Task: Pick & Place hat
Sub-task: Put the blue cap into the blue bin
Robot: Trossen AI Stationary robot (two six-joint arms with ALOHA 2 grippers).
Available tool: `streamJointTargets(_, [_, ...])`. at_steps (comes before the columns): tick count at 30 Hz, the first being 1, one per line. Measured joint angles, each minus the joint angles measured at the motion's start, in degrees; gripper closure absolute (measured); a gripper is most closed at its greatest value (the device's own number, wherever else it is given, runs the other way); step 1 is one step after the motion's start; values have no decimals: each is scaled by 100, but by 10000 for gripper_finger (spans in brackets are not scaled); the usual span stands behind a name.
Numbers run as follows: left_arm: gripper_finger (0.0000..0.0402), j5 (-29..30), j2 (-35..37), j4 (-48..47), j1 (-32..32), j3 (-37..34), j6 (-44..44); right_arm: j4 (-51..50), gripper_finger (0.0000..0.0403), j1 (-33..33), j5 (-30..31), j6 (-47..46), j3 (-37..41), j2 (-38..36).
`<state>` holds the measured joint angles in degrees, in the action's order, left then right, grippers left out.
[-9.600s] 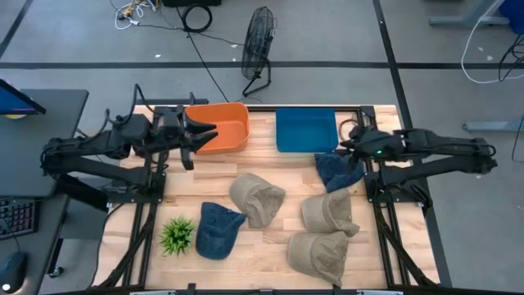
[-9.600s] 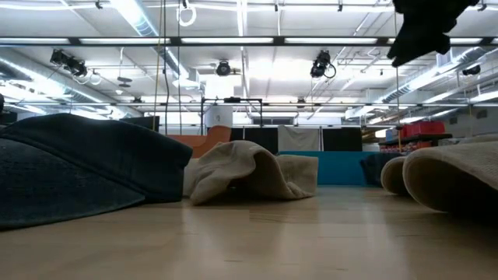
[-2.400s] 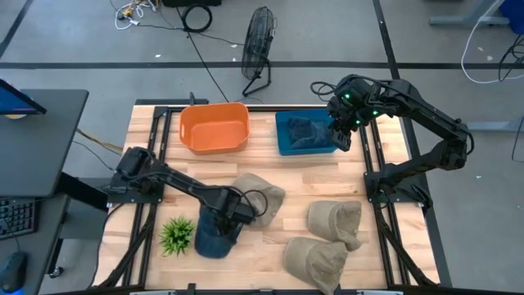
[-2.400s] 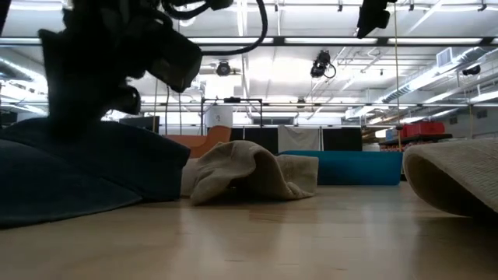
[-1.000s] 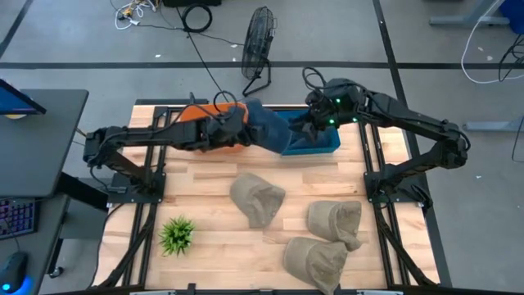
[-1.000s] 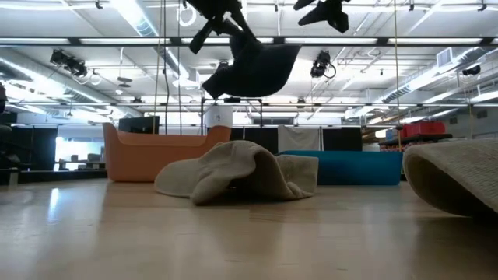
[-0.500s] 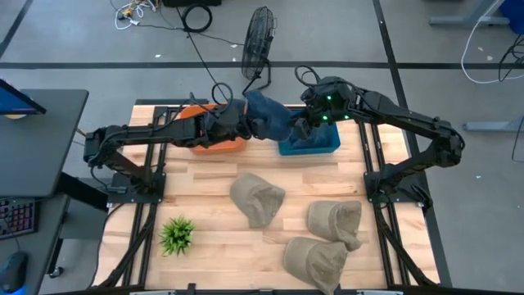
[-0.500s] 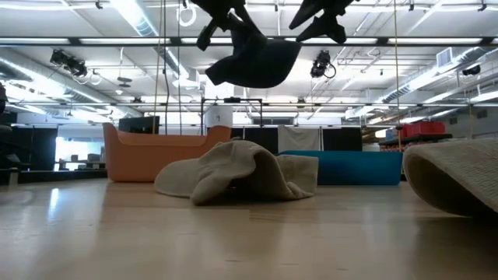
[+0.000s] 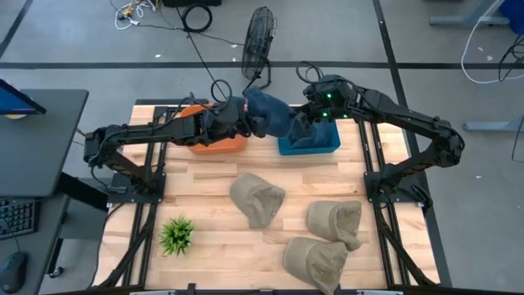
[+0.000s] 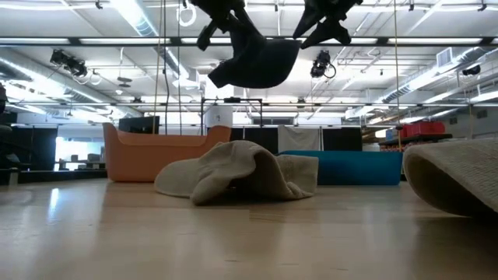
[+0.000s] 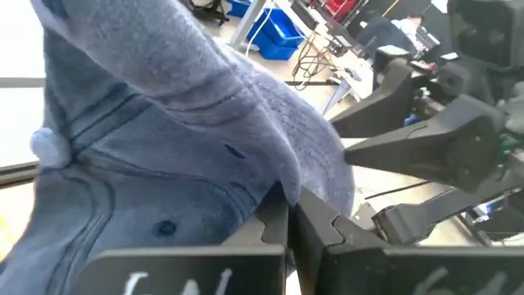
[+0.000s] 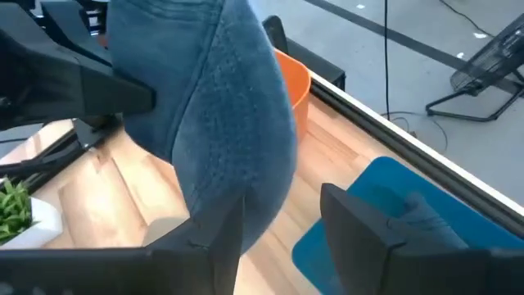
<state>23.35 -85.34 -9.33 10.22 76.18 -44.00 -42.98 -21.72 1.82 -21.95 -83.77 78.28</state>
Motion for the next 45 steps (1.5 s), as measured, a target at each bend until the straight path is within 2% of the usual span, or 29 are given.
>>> streamJointTargets(8, [399, -40, 2, 852, 63, -2, 424, 404, 236, 3, -1026, -17, 0, 177])
streamJointTargets(13, [399, -69, 4, 829, 87, -1, 437, 895, 245, 16, -1162, -12, 0, 197])
streamJointTargets(17, [396, -69, 4, 821, 83, -2, 434, 885, 282, 16, -1176, -12, -2, 174])
streamJointTargets(24, [383, -93, 4, 781, 98, -2, 496, 526, 387, 20, -1196, 3, -4, 171])
streamJointTargets(29, [376, -82, 4, 688, 96, -2, 721, 433, 374, 18, -1175, 36, -4, 168])
streamJointTargets(34, [351, -69, 4, 611, 98, -2, 723, 282, 387, 16, -1088, 5, -4, 168])
streamJointTargets(38, [319, -71, 4, 543, 98, -2, 723, -226, 393, -116, -1034, -17, -4, 125])
streamJointTargets(42, [283, -73, 4, 521, 98, -2, 719, -919, 393, -506, -1034, -102, -4, -18])
streamJointTargets(45, [259, -271, 4, 520, 98, -2, 721, -1557, 393, -945, -1320, 66, -4, -90])
